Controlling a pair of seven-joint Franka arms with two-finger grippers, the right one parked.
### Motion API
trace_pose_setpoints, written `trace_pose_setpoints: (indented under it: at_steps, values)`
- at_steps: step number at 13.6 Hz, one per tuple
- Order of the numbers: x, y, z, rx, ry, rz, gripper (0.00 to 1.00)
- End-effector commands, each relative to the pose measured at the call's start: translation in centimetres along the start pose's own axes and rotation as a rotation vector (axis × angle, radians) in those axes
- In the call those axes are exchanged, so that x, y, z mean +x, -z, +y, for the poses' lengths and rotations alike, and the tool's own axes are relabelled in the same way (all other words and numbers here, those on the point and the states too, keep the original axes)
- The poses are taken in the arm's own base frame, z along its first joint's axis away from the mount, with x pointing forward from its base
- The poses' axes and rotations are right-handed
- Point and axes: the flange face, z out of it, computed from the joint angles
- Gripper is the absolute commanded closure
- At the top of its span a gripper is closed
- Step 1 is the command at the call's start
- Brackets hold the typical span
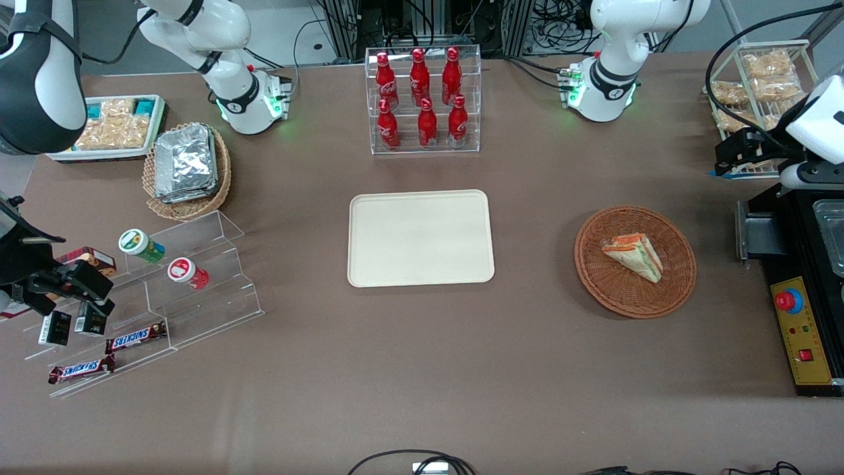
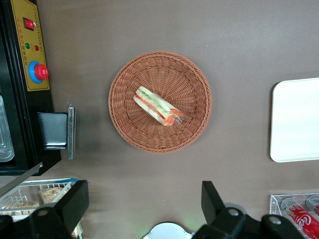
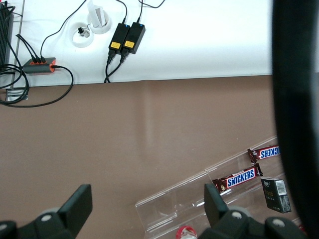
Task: Place sandwich from basket to tray
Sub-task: 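Move the left gripper over the sandwich in the wicker basket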
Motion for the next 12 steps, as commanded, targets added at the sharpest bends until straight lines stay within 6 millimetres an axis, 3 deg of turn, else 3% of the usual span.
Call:
trace_pose_setpoints:
  at_steps: [1,4,6,12]
  values:
    - [-0.1,0.1,0.2,-0.012,-0.013,-0.015,0.0]
    - [1.3,-1.6,0.9,0.008,-0.009,-0.036,0.0]
    - [1.8,-4.1,0.7,0.01,0.045,-0.05,0.0]
    - [2.2,-15.8,0.9,0.01,0.333,-0.001,0.0]
